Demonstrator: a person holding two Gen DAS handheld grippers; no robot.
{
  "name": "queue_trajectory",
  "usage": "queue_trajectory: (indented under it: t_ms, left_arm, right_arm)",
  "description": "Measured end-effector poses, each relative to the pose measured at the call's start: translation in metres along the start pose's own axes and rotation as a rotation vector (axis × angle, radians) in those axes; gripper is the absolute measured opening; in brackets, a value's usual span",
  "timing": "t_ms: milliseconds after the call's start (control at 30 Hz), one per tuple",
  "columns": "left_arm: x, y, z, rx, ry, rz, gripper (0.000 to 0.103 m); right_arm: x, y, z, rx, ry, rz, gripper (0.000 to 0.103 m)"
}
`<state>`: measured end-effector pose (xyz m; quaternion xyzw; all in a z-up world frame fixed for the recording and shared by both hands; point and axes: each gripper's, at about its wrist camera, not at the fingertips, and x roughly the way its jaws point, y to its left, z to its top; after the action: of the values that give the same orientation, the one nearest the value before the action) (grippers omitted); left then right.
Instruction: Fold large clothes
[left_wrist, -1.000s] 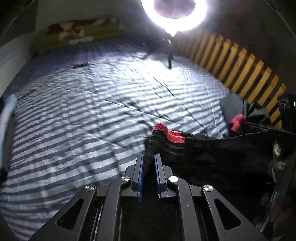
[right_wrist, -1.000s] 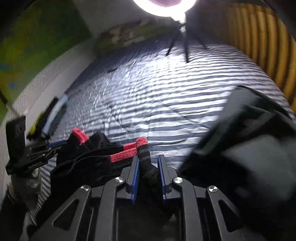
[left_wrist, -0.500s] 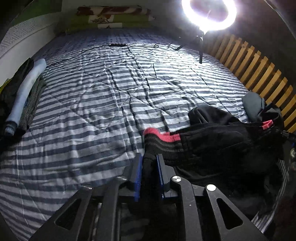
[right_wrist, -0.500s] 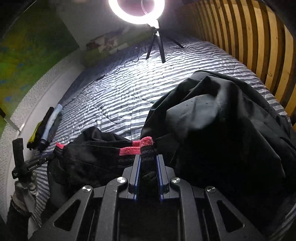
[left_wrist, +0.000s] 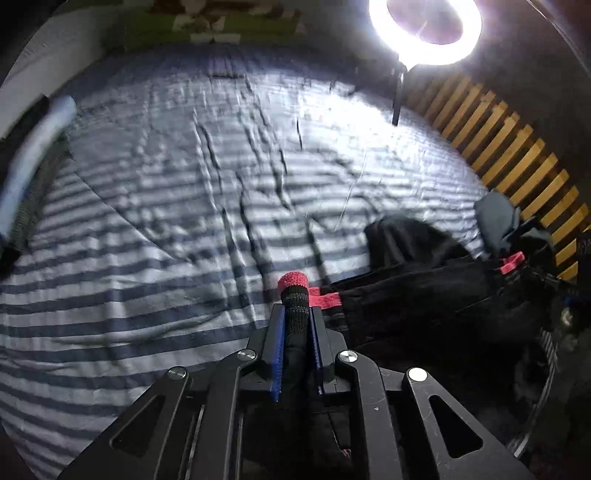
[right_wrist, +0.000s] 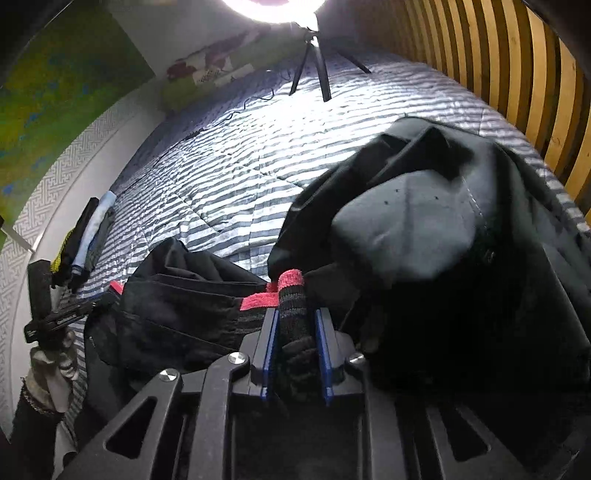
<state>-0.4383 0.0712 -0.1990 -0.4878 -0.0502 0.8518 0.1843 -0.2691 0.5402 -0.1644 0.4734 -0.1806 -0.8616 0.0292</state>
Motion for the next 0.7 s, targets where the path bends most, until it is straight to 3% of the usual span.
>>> queue_trajectory:
  t_ms: [100,267,500,700]
  left_arm:
    - [-0.048,-0.005,0.000,0.008,-0.072,-0.015,0.012]
    - [-0.166,-0.027,-0.010,0.056,-0.230,-0.010,0.012]
    - [-0.352,-0.046,-0.046,0.061,-0.469,-0.028,0.012]
    - [-0.491,-0.068,-0.077,0.135,-0.643,-0.013,0.012]
  right_arm:
    - [-0.032,0.016,-0.003,-0.026,-0.052,0.012,0.013]
    - [-0.112,0.055,-0.012,-0.082,-0.168,0.048,0.013]
    - [-0.266,0.132,-0.050,-0.195,-0.377,0.108,0.013]
    - [-0.383,0.196,-0.081,-0.304,-0.565,0.152,0.013]
